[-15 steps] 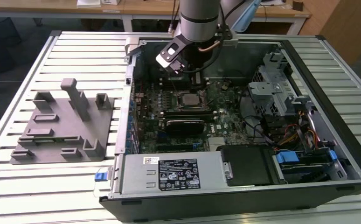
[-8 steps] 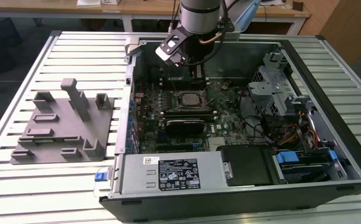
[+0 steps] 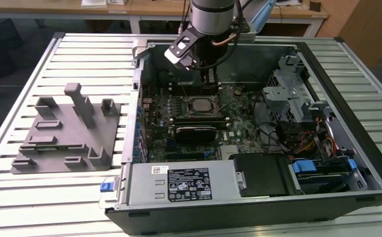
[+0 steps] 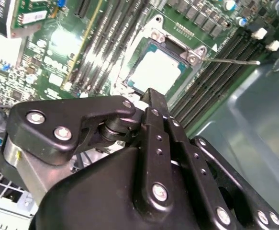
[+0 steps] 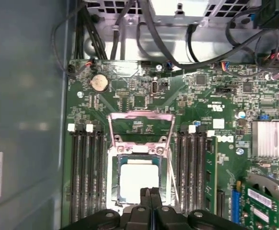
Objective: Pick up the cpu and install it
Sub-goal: 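Close the cpu cover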
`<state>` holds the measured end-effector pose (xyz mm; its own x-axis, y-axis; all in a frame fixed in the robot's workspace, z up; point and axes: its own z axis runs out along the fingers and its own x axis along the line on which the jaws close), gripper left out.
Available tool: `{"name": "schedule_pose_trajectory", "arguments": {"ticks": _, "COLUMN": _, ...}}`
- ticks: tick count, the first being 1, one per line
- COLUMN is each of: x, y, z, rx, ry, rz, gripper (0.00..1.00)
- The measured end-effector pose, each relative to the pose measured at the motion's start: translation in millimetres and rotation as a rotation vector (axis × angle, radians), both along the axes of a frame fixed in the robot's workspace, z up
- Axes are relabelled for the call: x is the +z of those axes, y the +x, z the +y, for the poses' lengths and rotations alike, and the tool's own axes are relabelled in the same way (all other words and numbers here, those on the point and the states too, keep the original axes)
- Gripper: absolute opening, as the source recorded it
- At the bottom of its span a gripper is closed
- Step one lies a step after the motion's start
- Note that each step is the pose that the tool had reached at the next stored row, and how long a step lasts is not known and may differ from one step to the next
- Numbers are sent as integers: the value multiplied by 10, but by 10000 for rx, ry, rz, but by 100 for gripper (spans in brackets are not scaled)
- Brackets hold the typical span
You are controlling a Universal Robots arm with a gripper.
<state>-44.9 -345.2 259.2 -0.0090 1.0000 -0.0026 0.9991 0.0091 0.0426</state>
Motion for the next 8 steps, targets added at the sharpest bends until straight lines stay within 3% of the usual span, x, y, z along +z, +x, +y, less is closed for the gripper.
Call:
{"name": "schedule_pose_trajectory", "arguments": {"ticks": 3, "x": -2, "y": 32, "z": -8, "rx": 0, "ry": -12, "rz": 1, "gripper": 11}}
{"name": "schedule_pose_trajectory", "arguments": {"ticks": 8, "x": -3, "y": 191, "z": -9, "rx": 1, "ry": -11, "rz": 18, "gripper": 11}}
